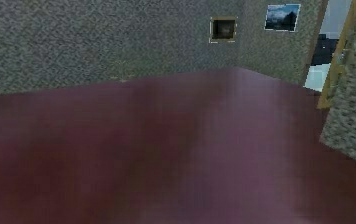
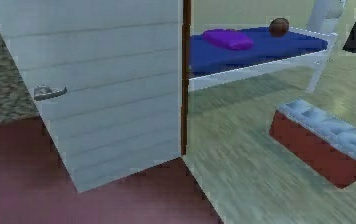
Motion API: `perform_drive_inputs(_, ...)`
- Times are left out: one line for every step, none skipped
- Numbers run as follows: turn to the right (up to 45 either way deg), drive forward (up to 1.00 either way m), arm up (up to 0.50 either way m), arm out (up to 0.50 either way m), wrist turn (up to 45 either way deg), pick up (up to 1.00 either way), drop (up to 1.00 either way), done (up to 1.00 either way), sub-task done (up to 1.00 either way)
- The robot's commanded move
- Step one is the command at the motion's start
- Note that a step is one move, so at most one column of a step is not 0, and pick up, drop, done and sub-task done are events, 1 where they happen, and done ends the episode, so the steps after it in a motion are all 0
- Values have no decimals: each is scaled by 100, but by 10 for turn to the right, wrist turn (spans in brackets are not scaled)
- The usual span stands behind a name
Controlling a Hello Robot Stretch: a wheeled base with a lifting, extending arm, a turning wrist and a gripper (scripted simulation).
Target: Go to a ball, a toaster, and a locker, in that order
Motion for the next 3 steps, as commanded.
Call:
perform_drive_inputs(300, 0, 0, 0, 0, 0, 0, 0, 0)
perform_drive_inputs(0, 100, 0, 0, 0, 0, 0, 0, 0)
perform_drive_inputs(0, 100, 0, 0, 0, 0, 0, 0, 0)
